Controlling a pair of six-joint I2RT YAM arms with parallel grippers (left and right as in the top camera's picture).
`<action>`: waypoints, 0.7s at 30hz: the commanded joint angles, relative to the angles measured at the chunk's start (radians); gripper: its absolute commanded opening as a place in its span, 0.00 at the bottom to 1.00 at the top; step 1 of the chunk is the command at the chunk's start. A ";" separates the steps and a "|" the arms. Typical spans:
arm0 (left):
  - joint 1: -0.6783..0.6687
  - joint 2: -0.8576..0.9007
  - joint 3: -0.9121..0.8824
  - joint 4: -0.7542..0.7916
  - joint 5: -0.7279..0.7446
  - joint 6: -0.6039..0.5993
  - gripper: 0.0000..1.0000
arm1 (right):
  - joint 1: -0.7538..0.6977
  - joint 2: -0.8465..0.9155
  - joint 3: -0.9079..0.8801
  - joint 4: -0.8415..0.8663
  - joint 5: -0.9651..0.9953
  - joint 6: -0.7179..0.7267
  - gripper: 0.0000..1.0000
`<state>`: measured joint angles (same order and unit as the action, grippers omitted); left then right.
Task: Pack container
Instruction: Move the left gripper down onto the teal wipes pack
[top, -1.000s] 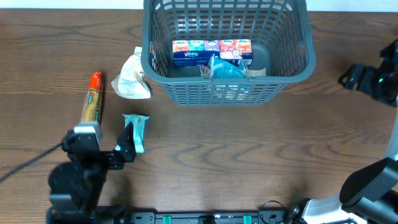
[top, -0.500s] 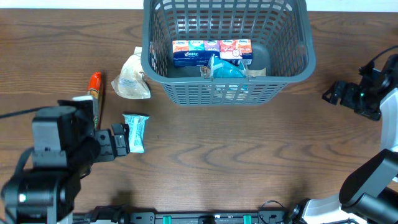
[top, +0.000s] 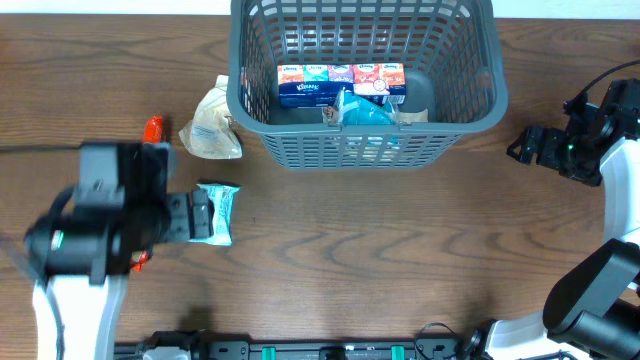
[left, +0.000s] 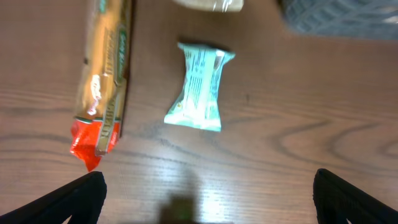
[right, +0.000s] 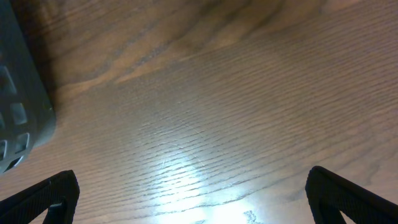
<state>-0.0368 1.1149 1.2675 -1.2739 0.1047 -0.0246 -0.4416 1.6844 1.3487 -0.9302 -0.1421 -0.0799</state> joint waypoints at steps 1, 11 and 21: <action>-0.003 0.129 0.047 -0.005 -0.026 0.016 0.99 | 0.009 -0.005 -0.002 0.000 -0.008 0.003 0.99; 0.000 0.312 0.128 0.054 -0.071 0.106 0.99 | 0.011 -0.005 -0.002 0.004 -0.009 -0.004 0.99; 0.000 0.403 0.043 0.187 -0.049 0.204 0.99 | 0.011 -0.005 -0.002 0.011 -0.020 -0.004 0.99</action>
<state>-0.0364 1.5173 1.3556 -1.1015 0.0456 0.1402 -0.4408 1.6840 1.3487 -0.9211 -0.1432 -0.0803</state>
